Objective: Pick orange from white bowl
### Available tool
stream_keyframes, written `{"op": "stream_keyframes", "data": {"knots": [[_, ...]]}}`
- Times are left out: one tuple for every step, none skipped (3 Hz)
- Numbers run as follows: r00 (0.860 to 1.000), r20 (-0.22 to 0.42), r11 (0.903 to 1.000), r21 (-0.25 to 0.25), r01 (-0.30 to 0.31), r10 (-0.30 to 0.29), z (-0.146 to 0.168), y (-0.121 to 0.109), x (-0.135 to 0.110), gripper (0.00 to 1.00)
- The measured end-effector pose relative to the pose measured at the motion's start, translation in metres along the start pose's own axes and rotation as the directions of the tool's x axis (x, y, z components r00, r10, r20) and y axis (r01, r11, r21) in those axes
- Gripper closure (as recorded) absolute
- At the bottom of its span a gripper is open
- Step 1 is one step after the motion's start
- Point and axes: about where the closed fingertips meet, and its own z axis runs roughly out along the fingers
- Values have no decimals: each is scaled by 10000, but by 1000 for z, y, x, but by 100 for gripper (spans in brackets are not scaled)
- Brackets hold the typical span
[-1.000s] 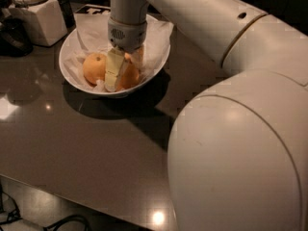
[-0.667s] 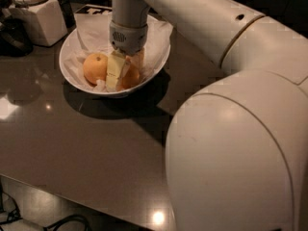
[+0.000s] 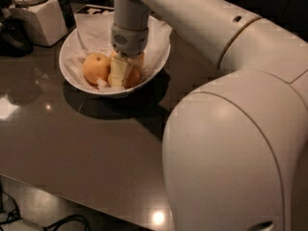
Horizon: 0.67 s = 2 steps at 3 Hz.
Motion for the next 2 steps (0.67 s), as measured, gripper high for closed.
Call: {"op": "stream_keyframes", "data": {"knots": [[10000, 1, 10000, 0, 0, 0, 0, 0, 0, 83], [10000, 1, 10000, 0, 0, 0, 0, 0, 0, 100]]}}
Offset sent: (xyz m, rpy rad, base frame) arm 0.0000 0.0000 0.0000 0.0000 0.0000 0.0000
